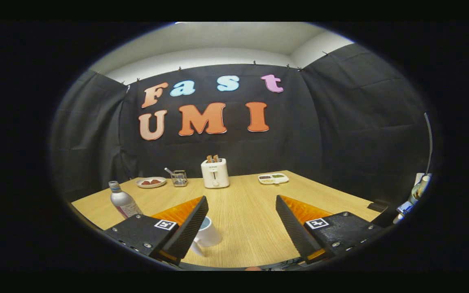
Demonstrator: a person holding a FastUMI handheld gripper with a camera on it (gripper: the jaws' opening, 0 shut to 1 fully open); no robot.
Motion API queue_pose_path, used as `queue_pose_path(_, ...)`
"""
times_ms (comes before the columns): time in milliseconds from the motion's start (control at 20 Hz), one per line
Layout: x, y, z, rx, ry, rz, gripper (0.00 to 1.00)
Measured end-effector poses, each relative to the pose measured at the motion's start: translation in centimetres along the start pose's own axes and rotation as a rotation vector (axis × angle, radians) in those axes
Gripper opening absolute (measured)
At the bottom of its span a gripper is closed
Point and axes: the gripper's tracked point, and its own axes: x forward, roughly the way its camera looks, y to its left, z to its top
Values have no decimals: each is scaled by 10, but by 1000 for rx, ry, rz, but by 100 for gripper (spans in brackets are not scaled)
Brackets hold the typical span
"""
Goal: Take the bottle from table, then pour the juice into the cup, finally place the bottle on the coaster
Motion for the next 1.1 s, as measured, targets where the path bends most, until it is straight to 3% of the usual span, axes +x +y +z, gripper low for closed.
queue_pose_path(450,1,22,-5,-18,4,24,99)
queue_pose_path(700,-5,61,-8,-20,12,108,99)
queue_pose_path(1100,-23,165,-24,-60,17,283,99)
